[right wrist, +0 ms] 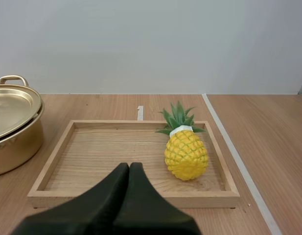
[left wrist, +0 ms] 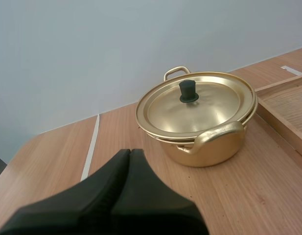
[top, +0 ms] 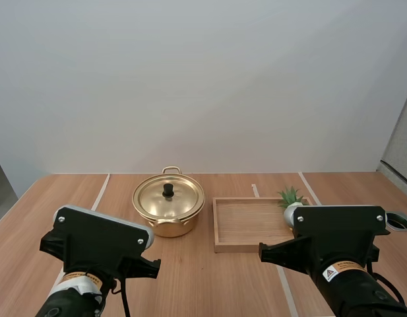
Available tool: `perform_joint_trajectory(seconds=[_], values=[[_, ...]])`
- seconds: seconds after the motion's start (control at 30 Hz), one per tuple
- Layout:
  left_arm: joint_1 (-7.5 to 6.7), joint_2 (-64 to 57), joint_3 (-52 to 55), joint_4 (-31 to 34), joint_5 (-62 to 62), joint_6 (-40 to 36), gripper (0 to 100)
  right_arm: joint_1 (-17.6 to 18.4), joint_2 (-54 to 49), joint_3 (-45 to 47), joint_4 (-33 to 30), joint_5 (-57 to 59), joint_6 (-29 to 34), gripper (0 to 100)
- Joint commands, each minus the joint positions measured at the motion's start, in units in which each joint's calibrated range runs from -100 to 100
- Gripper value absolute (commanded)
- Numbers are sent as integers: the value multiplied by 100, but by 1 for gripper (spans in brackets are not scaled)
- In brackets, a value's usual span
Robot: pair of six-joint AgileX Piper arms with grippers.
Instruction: Open the pot, put the grape inside, and close it
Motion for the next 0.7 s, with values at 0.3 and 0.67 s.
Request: perform_joint_trajectory(seconds=[0.3,0.67], values=[[-20,-32,0,-38,51,21,0,-22,-41,399,17,-538,-12,1],[-13,-32,0,-38,50,21,0,-22,-41,399,17,-521,-12,1]])
